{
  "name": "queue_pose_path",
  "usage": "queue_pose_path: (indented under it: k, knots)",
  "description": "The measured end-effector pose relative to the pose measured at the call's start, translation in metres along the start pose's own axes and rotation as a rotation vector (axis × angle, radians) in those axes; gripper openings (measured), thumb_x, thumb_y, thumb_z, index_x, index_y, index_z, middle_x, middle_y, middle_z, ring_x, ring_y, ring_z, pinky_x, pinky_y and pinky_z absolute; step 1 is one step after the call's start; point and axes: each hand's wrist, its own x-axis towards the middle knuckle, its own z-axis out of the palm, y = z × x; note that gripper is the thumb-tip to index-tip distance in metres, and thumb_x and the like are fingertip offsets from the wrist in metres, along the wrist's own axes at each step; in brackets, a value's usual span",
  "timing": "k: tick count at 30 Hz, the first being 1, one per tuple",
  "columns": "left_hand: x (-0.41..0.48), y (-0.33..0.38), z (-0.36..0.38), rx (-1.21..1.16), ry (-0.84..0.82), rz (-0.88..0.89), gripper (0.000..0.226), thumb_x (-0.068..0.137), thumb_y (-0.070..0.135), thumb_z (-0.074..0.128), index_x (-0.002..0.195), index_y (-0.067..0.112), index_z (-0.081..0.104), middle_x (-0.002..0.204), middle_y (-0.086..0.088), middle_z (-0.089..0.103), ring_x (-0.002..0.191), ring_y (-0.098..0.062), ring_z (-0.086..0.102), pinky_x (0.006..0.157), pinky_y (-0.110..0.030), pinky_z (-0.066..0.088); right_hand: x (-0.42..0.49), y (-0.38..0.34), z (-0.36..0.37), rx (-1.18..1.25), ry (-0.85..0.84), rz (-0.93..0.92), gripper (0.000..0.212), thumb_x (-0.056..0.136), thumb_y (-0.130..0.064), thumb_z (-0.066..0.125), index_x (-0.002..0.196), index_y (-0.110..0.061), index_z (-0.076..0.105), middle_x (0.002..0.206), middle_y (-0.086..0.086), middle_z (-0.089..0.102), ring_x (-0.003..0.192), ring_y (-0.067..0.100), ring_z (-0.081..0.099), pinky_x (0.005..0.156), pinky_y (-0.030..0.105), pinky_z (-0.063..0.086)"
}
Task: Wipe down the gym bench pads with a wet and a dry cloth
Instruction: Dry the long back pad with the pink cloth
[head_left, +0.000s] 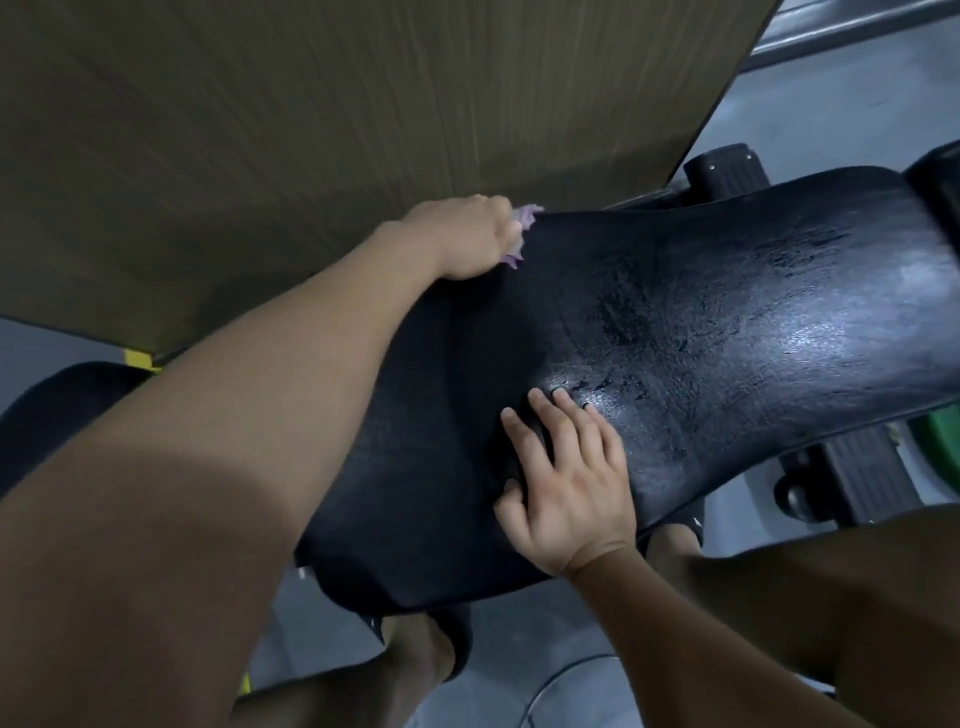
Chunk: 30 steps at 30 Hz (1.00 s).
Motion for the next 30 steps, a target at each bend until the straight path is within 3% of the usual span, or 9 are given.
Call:
queue_pose_path:
  k: [6,8,11,19,23,25,28,30]
  knots:
    - [-0.060,-0.092,0.018,-0.072,0.003,-0.181,0.042,0.108,0.048,0.022,0.101,0.019,0.052,0.117,-0.012,0.064,0.105,-0.029,0.058,0.096,-0.045,0.045,-0.001,0.000,0.001,-0.007,0.016,-0.012,0.070,0.072,-0.037,0.062,0.139,-0.017,0.063,0.147,0.013,0.054,0.141,0.034,0.046,0.119,0.051,0.030]
    - [-0.068,-0.100,0.021,-0.102,0.007,-0.240,0.039,0.109,0.044,0.023,0.103,0.018,0.052,0.117,-0.011,0.062,0.106,-0.028,0.056,0.095,-0.042,0.044,-0.001,0.000,0.001,-0.010,0.016,-0.012,0.069,0.073,-0.037,0.061,0.139,-0.017,0.063,0.147,0.013,0.054,0.141,0.035,0.046,0.119,0.051,0.029]
    - [-0.060,-0.085,0.019,-0.115,0.017,-0.271,0.047,0.110,0.041,0.022,0.123,0.011,0.056,0.133,-0.015,0.060,0.120,-0.032,0.055,0.101,-0.042,0.042,0.000,0.001,0.001,-0.006,0.029,-0.015,0.069,0.073,-0.037,0.061,0.138,-0.016,0.064,0.146,0.013,0.055,0.140,0.035,0.047,0.119,0.051,0.029]
    - [-0.017,-0.001,0.016,0.033,0.081,-0.093,0.040,0.107,0.037,0.032,0.132,0.011,0.048,0.141,-0.016,0.052,0.129,-0.034,0.049,0.108,-0.046,0.037,-0.001,0.001,0.000,-0.032,0.019,-0.010,0.070,0.070,-0.037,0.062,0.137,-0.017,0.065,0.146,0.013,0.056,0.140,0.034,0.047,0.120,0.050,0.029]
    - [-0.031,-0.014,0.017,0.085,0.141,-0.028,0.038,0.107,0.036,0.026,0.127,0.013,0.048,0.135,-0.013,0.054,0.128,-0.032,0.049,0.119,-0.053,0.024,0.000,-0.001,0.001,-0.049,0.012,-0.015,0.070,0.070,-0.037,0.061,0.137,-0.017,0.064,0.146,0.013,0.055,0.140,0.033,0.046,0.119,0.050,0.029]
    - [-0.045,-0.039,0.020,0.053,0.154,-0.060,0.042,0.108,0.040,0.024,0.125,0.013,0.051,0.133,-0.012,0.056,0.125,-0.031,0.052,0.116,-0.052,0.026,0.000,-0.002,0.001,-0.057,0.008,-0.014,0.070,0.071,-0.038,0.060,0.137,-0.016,0.064,0.146,0.013,0.055,0.140,0.034,0.045,0.119,0.051,0.029]
    - [-0.068,-0.081,0.026,-0.015,0.148,-0.159,0.050,0.108,0.047,0.019,0.120,0.013,0.055,0.129,-0.011,0.059,0.116,-0.030,0.056,0.100,-0.047,0.042,-0.002,-0.003,0.002,-0.062,0.013,-0.011,0.069,0.073,-0.038,0.057,0.137,-0.016,0.064,0.146,0.013,0.055,0.140,0.034,0.045,0.118,0.052,0.029]
    - [-0.082,-0.102,0.032,-0.050,0.139,-0.216,0.054,0.108,0.049,0.018,0.120,0.012,0.055,0.128,-0.013,0.059,0.114,-0.031,0.056,0.094,-0.044,0.044,-0.002,-0.004,0.001,-0.070,0.009,-0.007,0.068,0.073,-0.039,0.055,0.137,-0.016,0.063,0.145,0.014,0.055,0.140,0.034,0.043,0.118,0.052,0.028]
